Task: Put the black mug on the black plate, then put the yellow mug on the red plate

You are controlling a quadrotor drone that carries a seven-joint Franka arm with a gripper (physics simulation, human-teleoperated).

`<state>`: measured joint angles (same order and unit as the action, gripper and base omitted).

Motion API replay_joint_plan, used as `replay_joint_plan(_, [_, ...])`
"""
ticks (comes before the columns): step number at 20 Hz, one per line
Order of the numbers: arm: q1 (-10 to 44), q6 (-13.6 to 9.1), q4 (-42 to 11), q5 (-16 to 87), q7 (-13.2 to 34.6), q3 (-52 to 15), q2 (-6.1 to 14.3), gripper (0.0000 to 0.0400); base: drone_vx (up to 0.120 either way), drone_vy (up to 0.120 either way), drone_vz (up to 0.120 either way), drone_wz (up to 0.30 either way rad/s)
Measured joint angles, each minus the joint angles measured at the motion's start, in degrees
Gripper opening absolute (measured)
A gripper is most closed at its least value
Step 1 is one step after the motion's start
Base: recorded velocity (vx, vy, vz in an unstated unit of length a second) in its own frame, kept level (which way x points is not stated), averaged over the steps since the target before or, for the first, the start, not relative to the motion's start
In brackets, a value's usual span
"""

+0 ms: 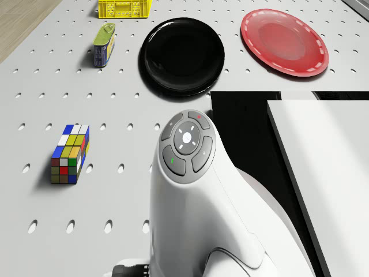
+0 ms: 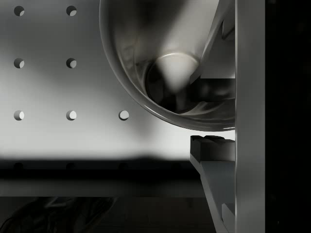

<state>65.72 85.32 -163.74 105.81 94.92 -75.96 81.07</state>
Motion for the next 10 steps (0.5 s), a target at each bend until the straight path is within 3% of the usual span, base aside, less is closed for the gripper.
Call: replay_joint_plan(10, [0.5,-0.5,-0.6,-5.3,0.8,-5.2,1.1,0.0100,0.000,0.000,0.120,0.000])
